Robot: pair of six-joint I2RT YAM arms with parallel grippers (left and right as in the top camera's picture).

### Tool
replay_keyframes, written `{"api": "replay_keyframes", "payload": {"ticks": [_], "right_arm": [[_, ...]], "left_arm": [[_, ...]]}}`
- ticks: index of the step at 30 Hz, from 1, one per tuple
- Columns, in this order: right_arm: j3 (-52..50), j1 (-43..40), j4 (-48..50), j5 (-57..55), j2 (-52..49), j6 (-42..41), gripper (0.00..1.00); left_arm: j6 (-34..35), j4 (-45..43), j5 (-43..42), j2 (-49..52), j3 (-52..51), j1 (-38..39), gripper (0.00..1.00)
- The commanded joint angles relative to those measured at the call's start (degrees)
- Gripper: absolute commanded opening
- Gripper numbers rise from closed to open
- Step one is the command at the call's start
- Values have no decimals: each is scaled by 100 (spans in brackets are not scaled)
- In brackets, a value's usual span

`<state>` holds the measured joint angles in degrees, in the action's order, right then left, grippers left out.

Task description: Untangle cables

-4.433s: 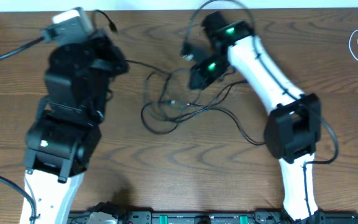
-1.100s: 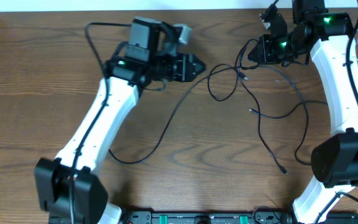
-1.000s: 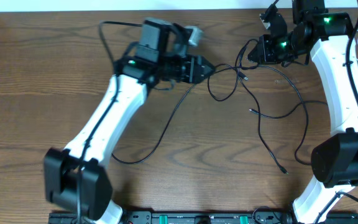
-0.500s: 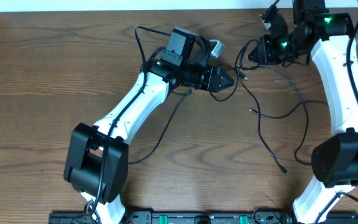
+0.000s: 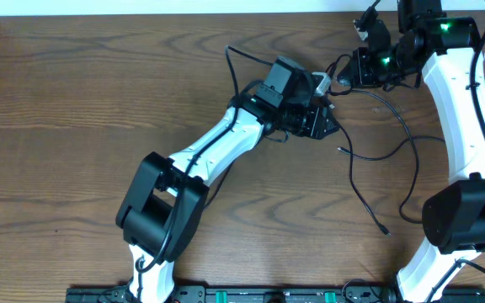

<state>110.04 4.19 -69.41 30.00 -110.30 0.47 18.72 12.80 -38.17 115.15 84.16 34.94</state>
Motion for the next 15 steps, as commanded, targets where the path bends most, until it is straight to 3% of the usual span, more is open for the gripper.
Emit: {"api": "replay_keyframes", "payload": {"ticks": [1, 15], "right_arm": [[20, -24, -11, 59, 15, 48, 1], [20, -24, -52, 59, 15, 138, 1]], "left_arm": [[328, -129, 839, 59, 109, -74, 50], [330, -297, 1508, 59, 109, -4, 50]]}}
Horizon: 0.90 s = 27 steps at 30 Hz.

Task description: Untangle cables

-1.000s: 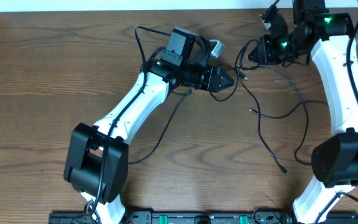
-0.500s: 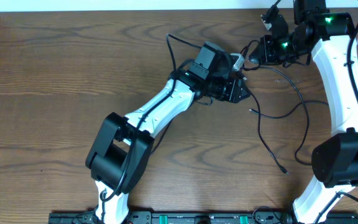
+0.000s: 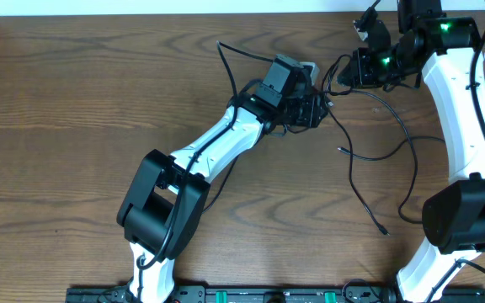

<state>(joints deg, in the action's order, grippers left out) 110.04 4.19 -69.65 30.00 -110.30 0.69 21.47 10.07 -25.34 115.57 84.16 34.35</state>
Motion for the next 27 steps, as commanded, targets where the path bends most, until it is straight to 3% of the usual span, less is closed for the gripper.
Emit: {"api": "replay_keyframes", "payload": {"ticks": [1, 13, 15, 17, 27], "right_arm": [[20, -22, -24, 59, 15, 116, 1], [20, -24, -46, 52, 15, 109, 1], [20, -57, -28, 28, 15, 76, 1], [20, -94, 35, -105, 15, -63, 1], [17, -212, 225, -227, 13, -153, 1]], "left_arm": [[55, -35, 223, 17, 109, 92, 51], [199, -223, 778, 17, 109, 295, 51], [199, -225, 807, 13, 109, 282, 35], [197, -160, 807, -22, 109, 249, 9], [2, 713, 787, -970, 109, -225, 7]]}}
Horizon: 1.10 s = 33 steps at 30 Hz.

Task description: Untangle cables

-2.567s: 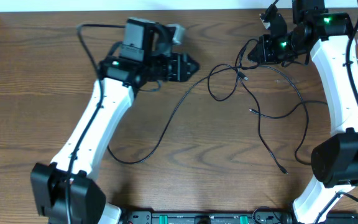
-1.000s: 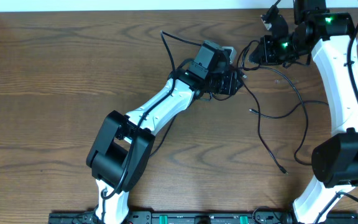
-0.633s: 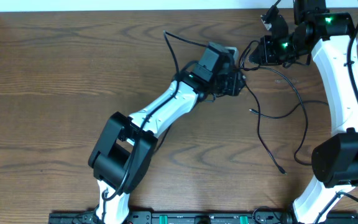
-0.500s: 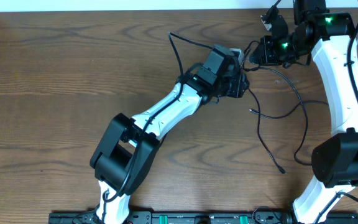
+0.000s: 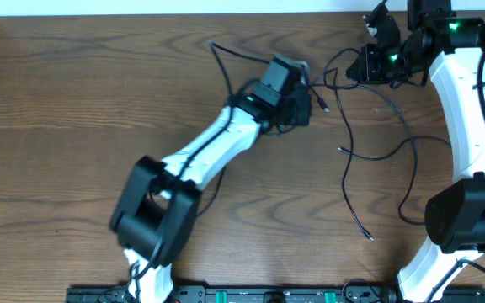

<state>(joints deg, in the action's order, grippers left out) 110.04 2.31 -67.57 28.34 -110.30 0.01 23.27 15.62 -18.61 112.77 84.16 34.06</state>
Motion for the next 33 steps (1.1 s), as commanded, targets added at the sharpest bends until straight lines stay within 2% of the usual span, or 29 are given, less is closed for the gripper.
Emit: {"api": "replay_keyframes", "payload": {"ticks": [1, 10, 15, 24, 33], "right_arm": [[17, -22, 15, -79, 13, -87, 1], [7, -20, 258, -378, -7, -649, 1], [4, -17, 315, -765, -87, -876, 1], [-2, -35, 160, -920, -560, -881, 1], [-2, -188, -4, -1392, -1073, -942, 1]], "left_arm": [[-267, 260, 114, -855, 109, -227, 7], [-879, 1425, 116, -2273, 109, -297, 7], [-1029, 1902, 133, -3080, 109, -669, 7], [-1038, 1976, 136, -3886, 109, -1829, 7], [-1038, 2026, 136, -4068, 109, -2848, 7]]}}
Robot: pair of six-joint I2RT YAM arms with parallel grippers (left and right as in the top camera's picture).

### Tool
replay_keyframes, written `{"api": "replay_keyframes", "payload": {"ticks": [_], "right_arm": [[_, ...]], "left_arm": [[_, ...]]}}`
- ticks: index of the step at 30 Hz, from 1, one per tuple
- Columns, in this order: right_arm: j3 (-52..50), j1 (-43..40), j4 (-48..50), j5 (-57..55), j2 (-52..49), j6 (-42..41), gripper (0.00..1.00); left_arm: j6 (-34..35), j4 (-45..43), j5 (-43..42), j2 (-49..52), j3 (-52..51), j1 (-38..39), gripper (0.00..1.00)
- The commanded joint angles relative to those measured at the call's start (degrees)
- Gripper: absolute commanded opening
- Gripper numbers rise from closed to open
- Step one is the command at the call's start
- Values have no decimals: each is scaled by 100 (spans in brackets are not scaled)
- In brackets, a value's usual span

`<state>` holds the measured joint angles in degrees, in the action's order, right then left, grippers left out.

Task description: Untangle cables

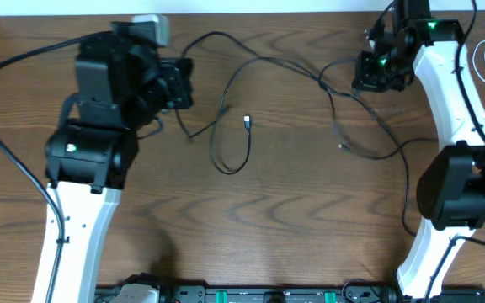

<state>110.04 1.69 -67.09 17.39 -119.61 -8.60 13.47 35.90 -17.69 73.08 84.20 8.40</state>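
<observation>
In the overhead view, thin black cables (263,61) stretch across the far half of the table between the two arms. My left gripper (183,88) is at the far left and looks shut on one cable end. A slack loop (230,164) hangs below it, ending in a small plug (247,123). My right gripper (367,74) is at the far right, shut on the cables where they bunch. From there more black cable (369,143) trails toward the near right, with a loose end (341,146).
A coiled white cable lies at the table's right edge behind the right arm. The table's back edge (251,12) runs just beyond both grippers. A black rail (251,295) lines the near edge.
My left arm has moved from the table's middle far to the left, drawing a cable out into a long span. The right gripper stayed at the far right. The loose plug now lies at centre.
At first both grippers were close together at the far right-centre over a tangle. The left gripper then stood a little further left at each moment while the right held its place. Now the arms are wide apart and the cable is stretched between them.
</observation>
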Motion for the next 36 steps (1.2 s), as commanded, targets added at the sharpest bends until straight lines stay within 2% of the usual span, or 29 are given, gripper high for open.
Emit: {"api": "replay_keyframes", "payload": {"ticks": [1, 10, 16, 24, 27, 29, 32, 36], "right_arm": [[-2, -146, -85, -319, -177, -81, 1], [-9, -396, -208, -837, -614, -133, 1], [-24, -503, -203, -870, -922, -166, 1], [-24, -498, -192, -748, -1167, -131, 1], [-24, -417, -142, 59, -1167, 647, 1], [-24, -297, -201, 1244, -1167, 1720, 1], [-24, -92, -389, 2430, -1167, 2732, 1], [-24, 278, -407, 2695, -1167, 2881, 1]], "left_arm": [[-59, -15, 44, -98, 105, -380, 7], [-55, -433, 42, -323, 107, -1014, 7], [-52, -953, 44, -802, 140, -1458, 7], [103, -1036, 39, -1224, 334, -2203, 8], [181, -1029, -87, -1255, 337, -2258, 7], [179, -1034, -560, -1222, 337, -2258, 7], [181, -1058, -1185, -1126, 337, -2247, 7], [184, -1187, -1821, -940, 337, -2247, 7]]}}
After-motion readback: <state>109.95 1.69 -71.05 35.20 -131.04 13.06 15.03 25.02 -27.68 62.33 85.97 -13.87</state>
